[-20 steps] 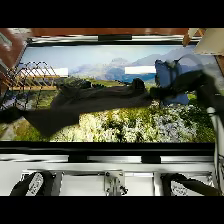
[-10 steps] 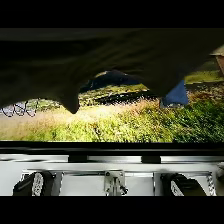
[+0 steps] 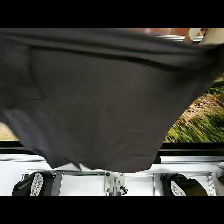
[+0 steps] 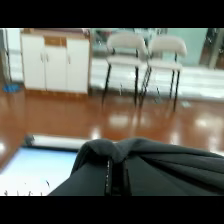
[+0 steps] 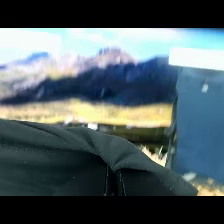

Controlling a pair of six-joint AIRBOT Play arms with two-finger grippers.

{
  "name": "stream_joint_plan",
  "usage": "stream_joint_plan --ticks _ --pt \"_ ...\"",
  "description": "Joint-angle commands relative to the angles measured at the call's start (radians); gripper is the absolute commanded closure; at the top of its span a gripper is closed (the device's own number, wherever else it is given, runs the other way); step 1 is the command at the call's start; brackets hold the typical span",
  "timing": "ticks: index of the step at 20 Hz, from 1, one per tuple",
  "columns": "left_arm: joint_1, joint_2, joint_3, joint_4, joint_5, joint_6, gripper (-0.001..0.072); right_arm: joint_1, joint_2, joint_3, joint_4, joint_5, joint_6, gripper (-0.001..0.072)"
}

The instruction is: Fold the shirts.

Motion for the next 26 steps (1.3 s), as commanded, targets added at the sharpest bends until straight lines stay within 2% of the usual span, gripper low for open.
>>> stream_joint_plan --ticks 1,5,8,10,12,14,15,16,17,18,19,20,21,22,24,25,26 --pt "-0.013 -0.142 -0.111 -0.094 0.002 0.071 0.0665 0.0 -0.246 -0.043 -0.029 -0.003 0.058 0.0635" --pt "-0.156 -0.409 -0.163 -0.093 0.002 0.096 0.0665 0.0 -0.559 -0.051 0.094 0.272 0.084 0.0635" --pt "-0.248 -0.592 -0.163 -0.094 0.093 0.096 0.0664 0.0 -0.705 -0.051 0.166 0.466 0.136 0.0635" --pt "-0.296 -0.676 -0.163 -0.094 0.175 0.095 0.0665 -0.001 -0.761 -0.051 0.194 0.556 0.158 0.0635" --pt "-0.34 -0.743 -0.163 -0.094 0.214 0.08 0.0665 0.0 -0.803 -0.051 0.209 0.588 0.194 0.0634" --pt "-0.376 -0.796 -0.163 -0.094 0.201 0.081 0.0664 0.0 -0.842 -0.051 0.229 0.552 0.202 0.0634" --pt "-0.391 -0.816 -0.163 -0.094 0.191 0.081 0.0664 0.0 -0.858 -0.051 0.236 0.526 0.202 0.0582" --pt "-0.397 -0.828 -0.163 -0.094 0.182 0.081 0.0661 -0.001 -0.864 -0.051 0.237 0.499 0.2 0.0356" --pt "-0.397 -0.831 -0.163 -0.093 0.165 0.074 0.0525 -0.002 -0.859 -0.05 0.236 0.468 0.182 0.0199" --pt "-0.385 -0.827 -0.159 -0.093 0.123 0.074 0.0218 -0.012 -0.843 -0.049 0.233 0.419 0.141 0.0199" --pt "-0.357 -0.822 -0.142 -0.086 0.041 0.069 0.0059 -0.027 -0.821 -0.049 0.215 0.358 0.1 0.0199" --pt "-0.318 -0.822 -0.118 -0.046 -0.056 0.031 0.0106 -0.046 -0.794 -0.049 0.159 0.273 0.068 0.02" --pt "-0.277 -0.822 -0.1 0.016 -0.153 -0.016 0.0254 -0.07 -0.769 -0.05 0.079 0.165 0.046 0.0202" --pt "-0.23 -0.822 -0.095 0.082 -0.263 -0.064 0.0355 -0.095 -0.753 -0.05 0.009 0.057 0.02 0.0203" --pt "-0.146 -0.824 -0.126 0.165 -0.499 -0.141 0.0339 -0.158 -0.738 -0.056 -0.063 -0.13 -0.008 0.0203" --pt "-0.114 -0.819 -0.175 0.173 -0.602 -0.152 0.0267 -0.196 -0.727 -0.08 -0.037 -0.195 -0.008 0.0203" --pt "-0.086 -0.808 -0.241 0.172 -0.655 -0.148 0.0238 -0.229 -0.711 -0.116 -0.003 -0.211 -0.01 0.0203"
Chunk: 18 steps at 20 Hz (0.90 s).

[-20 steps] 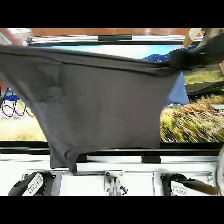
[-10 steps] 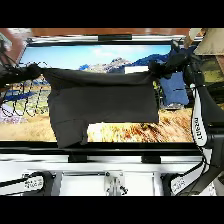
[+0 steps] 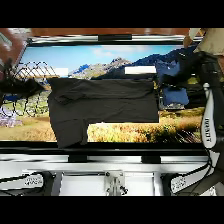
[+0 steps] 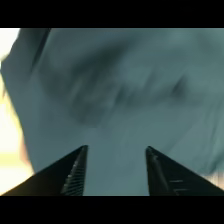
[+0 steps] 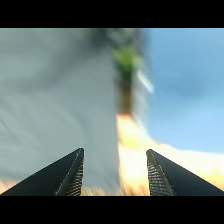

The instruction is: Fold the shirts.

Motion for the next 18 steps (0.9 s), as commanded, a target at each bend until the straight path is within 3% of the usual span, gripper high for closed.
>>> stream_joint_plan --ticks 1,5,9,18 --pt "0.109 0.025 -0.147 0.077 -0.298 -0.048 0.0238 -0.108 0.053 -0.088 0.003 -0.217 -0.038 0.0203" --pt "0.138 0.055 -0.336 0.077 -0.131 -0.032 0.0236 -0.158 0.113 -0.235 0.08 -0.153 -0.061 0.0203" --pt "0.106 0.044 -0.393 0.08 0.011 -0.01 0.0172 -0.158 0.117 -0.256 0.089 -0.097 -0.06 0.0203" --pt "-0.024 -0.06 -0.393 0.073 0.134 -0.011 0.0191 -0.158 0.117 -0.259 0.074 -0.101 -0.053 0.0202"
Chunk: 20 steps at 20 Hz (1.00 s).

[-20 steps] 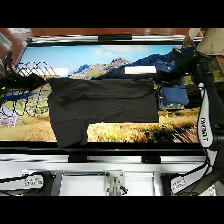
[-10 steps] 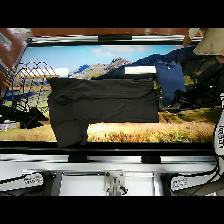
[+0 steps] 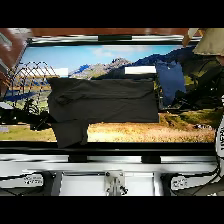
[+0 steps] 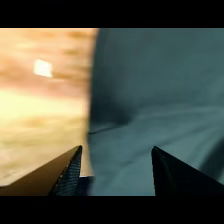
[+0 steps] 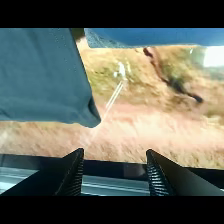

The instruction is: Fold the shirts.

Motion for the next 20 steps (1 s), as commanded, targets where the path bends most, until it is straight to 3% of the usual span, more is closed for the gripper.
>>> stream_joint_plan --ticks 1,2,3,8,14,18,19,20 --pt "-0.047 -0.024 -0.004 0.008 0.105 -0.01 0.031 -0.001 0.001 -0.017 -0.006 -0.002 0.007 0.0199" --pt "-0.047 -0.024 -0.004 0.002 0.12 -0.024 0.0482 -0.001 0.001 -0.05 -0.006 0.003 0.007 0.0077" --pt "-0.046 -0.024 -0.002 -0.006 0.121 -0.024 0.0645 -0.001 0.001 -0.096 0.0 0.016 0.006 0.004" --pt "-0.047 0.006 0.006 -0.005 0.111 -0.021 0.0664 0.004 -0.006 -0.34 0.165 0.236 0.0 0.004" --pt "-0.047 0.026 0.006 -0.024 0.088 -0.005 0.0664 0.023 -0.065 -0.384 0.314 0.339 -0.021 0.0043" --pt "-0.047 0.051 0.007 -0.053 0.086 0.025 0.0664 0.107 -0.065 -0.384 0.315 0.41 -0.005 0.0213" --pt "-0.047 0.062 0.014 -0.058 0.085 0.025 0.0664 0.125 -0.063 -0.384 0.316 0.401 -0.008 0.048" --pt "-0.047 0.078 0.028 -0.058 0.085 0.027 0.0664 0.137 -0.061 -0.381 0.316 0.383 -0.01 0.0635"
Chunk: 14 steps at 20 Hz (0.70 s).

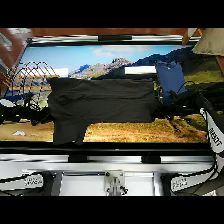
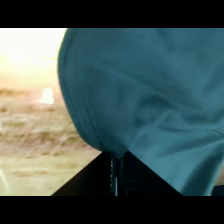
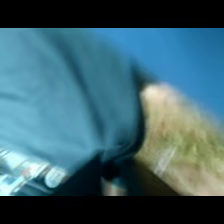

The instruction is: Fold the shirts.

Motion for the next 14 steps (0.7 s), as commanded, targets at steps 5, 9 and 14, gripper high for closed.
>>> stream_joint_plan --ticks 5,9,14 --pt "0.0 0.183 0.164 -0.028 -0.028 0.022 0.0665 0.092 0.196 0.114 0.011 -0.036 -0.074 0.0636" --pt "0.003 0.325 0.337 -0.027 -0.066 0.0 0.0665 0.092 0.416 0.337 0.005 -0.109 -0.057 0.0635" --pt "0.004 0.481 0.56 -0.028 -0.103 -0.054 0.0665 0.092 0.644 0.473 -0.023 -0.14 -0.008 0.0635"
